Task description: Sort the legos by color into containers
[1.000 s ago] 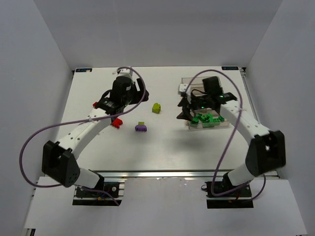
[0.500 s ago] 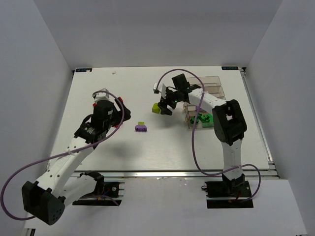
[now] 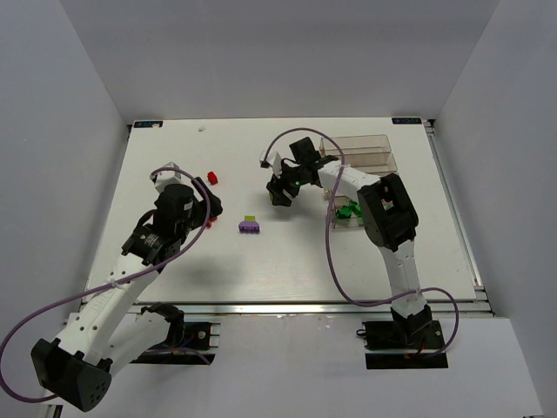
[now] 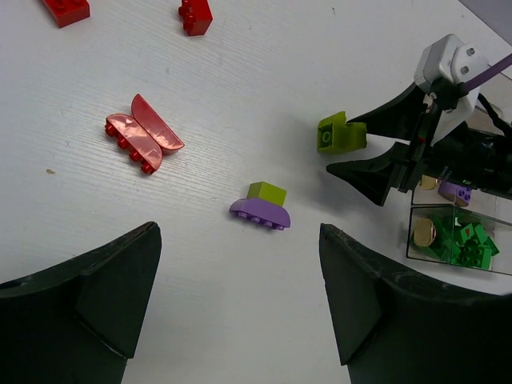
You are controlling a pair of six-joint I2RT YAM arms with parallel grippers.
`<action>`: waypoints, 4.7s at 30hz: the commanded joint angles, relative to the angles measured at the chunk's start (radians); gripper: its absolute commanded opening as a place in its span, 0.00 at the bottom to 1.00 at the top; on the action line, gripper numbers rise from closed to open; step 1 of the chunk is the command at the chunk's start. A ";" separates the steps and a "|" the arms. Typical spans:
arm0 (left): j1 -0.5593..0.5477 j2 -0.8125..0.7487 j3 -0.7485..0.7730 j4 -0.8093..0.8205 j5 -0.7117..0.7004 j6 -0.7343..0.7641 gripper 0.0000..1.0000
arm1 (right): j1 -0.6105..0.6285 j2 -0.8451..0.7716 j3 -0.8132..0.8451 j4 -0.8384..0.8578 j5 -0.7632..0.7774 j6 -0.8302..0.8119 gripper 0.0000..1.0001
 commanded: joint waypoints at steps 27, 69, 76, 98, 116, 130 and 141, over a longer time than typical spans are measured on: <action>0.000 0.034 0.007 0.030 0.030 -0.046 0.89 | -0.021 0.052 0.089 -0.133 -0.100 -0.603 0.85; 0.000 0.071 -0.026 0.113 0.135 -0.083 0.89 | -0.031 0.091 0.133 -0.107 -0.149 -0.406 0.60; 0.002 0.070 -0.029 0.111 0.135 -0.088 0.89 | -0.031 0.101 0.133 -0.099 -0.143 -0.390 0.59; 0.000 0.297 -0.090 0.520 0.584 -0.124 0.89 | -0.057 -0.388 -0.186 -0.216 -0.454 -0.282 0.00; -0.003 0.387 -0.144 0.854 0.811 -0.252 0.81 | -0.041 -0.554 -0.339 -0.085 -0.489 -0.096 0.00; -0.038 0.433 -0.185 0.932 0.825 -0.335 0.57 | 0.003 -0.546 -0.327 -0.016 -0.422 -0.051 0.00; -0.043 0.443 -0.151 0.862 0.817 -0.299 0.00 | -0.024 -0.563 -0.362 -0.007 -0.361 -0.087 0.00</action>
